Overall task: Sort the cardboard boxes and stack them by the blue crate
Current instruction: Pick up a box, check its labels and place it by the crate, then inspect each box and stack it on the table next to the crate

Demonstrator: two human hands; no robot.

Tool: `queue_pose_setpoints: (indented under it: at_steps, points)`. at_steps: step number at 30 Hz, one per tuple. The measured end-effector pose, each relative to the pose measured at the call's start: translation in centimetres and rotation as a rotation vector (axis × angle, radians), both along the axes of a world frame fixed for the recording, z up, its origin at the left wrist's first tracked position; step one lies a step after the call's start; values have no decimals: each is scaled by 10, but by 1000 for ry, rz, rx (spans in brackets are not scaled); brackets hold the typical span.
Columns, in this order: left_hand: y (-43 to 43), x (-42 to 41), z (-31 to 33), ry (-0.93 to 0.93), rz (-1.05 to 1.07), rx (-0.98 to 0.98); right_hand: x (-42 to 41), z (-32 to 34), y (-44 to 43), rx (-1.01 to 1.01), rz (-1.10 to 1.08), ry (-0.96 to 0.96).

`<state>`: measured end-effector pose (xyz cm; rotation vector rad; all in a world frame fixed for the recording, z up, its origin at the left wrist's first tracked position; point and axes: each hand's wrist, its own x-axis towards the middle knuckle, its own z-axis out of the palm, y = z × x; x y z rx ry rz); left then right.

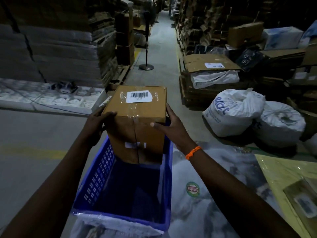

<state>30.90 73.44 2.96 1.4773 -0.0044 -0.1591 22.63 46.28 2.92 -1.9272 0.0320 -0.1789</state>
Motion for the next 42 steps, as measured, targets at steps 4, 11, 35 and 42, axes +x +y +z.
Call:
queue_pose_setpoints:
  at_steps: [4, 11, 35, 42]
  points:
    - [-12, 15, -10, -9, -30, 17, 1, -21, -14, -85, -34, 21]
    - [-7, 28, -50, -40, -91, 176, -7, -71, -23, -156, -38, 78]
    - [-307, -143, -91, -1128, -353, 729, -181, -139, -234, -98, -401, 123]
    - [-492, -231, -126, -1039, -707, 662, -314, -169, -394, -85, -791, 374]
